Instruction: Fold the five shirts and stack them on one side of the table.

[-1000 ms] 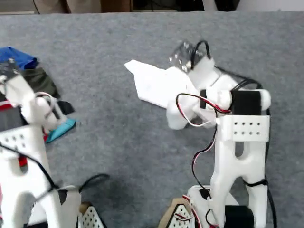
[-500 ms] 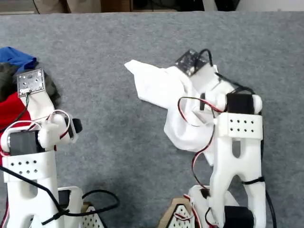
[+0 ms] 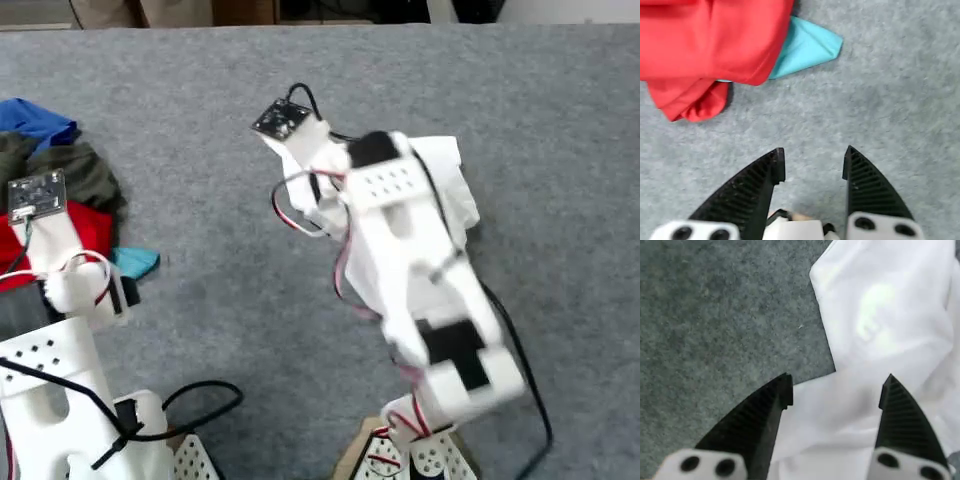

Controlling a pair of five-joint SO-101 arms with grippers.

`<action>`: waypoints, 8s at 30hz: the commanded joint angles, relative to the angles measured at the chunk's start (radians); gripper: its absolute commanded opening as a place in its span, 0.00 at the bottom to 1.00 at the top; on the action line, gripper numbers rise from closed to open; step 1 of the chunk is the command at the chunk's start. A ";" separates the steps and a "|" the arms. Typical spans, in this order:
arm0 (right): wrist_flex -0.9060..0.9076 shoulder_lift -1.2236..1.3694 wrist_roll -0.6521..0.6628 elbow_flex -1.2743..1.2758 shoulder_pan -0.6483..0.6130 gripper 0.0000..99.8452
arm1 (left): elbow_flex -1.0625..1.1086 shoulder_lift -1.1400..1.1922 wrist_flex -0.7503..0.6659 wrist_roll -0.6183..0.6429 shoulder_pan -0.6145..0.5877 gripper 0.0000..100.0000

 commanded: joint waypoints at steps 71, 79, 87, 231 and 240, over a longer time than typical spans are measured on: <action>0.273 -0.028 -0.020 -0.021 -0.463 0.00 | -0.075 -0.013 -0.143 -0.018 -0.124 0.19; 0.224 -0.344 0.109 0.217 -0.470 0.06 | -0.153 -0.005 -0.195 0.153 -0.153 0.20; 0.284 -0.599 0.207 0.228 -0.463 0.25 | -0.068 -0.004 -0.298 0.207 0.008 0.20; 0.448 1.050 -0.100 -1.644 0.352 0.00 | -0.486 1.213 -0.646 0.603 0.465 0.02; 0.450 0.909 -0.100 -1.397 0.386 0.00 | -0.482 1.213 -0.644 0.600 0.465 0.02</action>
